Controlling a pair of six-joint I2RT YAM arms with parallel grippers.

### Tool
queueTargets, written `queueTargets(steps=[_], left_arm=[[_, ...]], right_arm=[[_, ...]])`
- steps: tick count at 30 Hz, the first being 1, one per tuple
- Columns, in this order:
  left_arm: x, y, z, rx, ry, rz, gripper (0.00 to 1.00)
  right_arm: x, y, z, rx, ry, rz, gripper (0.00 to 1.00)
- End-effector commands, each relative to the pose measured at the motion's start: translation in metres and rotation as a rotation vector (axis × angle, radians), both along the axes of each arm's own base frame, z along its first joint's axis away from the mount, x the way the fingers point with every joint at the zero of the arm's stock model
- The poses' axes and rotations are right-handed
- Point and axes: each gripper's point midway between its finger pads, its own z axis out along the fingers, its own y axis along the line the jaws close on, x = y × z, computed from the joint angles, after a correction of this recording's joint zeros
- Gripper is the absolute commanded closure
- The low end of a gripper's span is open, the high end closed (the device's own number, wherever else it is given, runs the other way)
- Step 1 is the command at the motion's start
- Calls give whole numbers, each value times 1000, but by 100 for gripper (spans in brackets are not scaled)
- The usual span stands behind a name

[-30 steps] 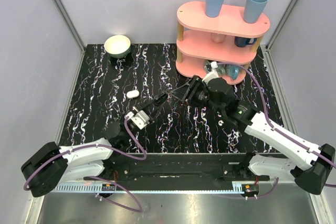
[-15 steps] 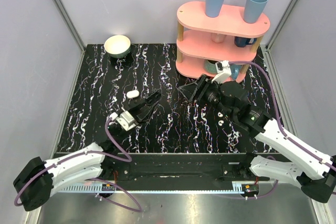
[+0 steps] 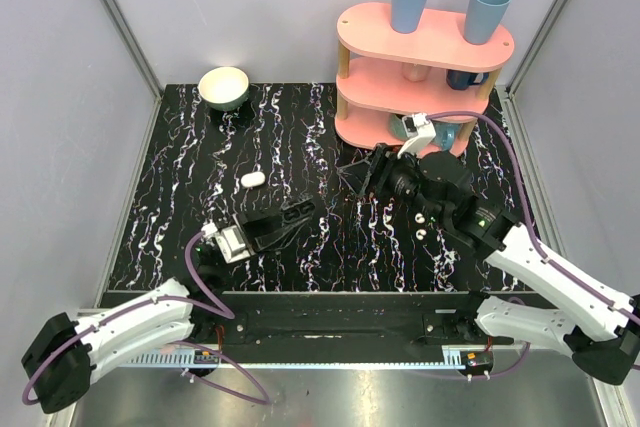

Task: Insert the wireless bluetooth earbuds into the charging case
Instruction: Close the charging case with the earbuds.

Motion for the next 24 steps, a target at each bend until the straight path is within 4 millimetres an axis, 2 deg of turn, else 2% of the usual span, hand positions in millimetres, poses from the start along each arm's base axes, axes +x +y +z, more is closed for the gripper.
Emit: queueTargets(steps=[1, 4, 7, 11, 17, 20, 23, 24], left_arm=[[-25, -7, 8, -10, -43, -141, 100], [-32, -12, 8, -7, -40, -192, 100], [-36, -14, 10, -12, -44, -225, 100], [-38, -19, 10, -16, -38, -260, 100], [-41, -28, 11, -15, -16, -325, 100], [-39, -30, 11, -37, 8, -335, 100], [-36, -31, 10, -47, 26, -335, 100], [-36, -31, 10, -47, 28, -336, 100]], right_arm=[[-10, 3, 39, 25, -96, 66, 33], [-13, 5, 43, 11, -112, 96, 33], [-15, 14, 37, -15, -104, 143, 33], [-13, 29, 20, -66, -63, 196, 32], [-11, 45, 10, -101, -24, 254, 32], [-7, 46, 4, -133, -1, 237, 35], [-1, 35, -14, -229, 52, 162, 35], [2, 32, -13, -242, 48, 130, 35]])
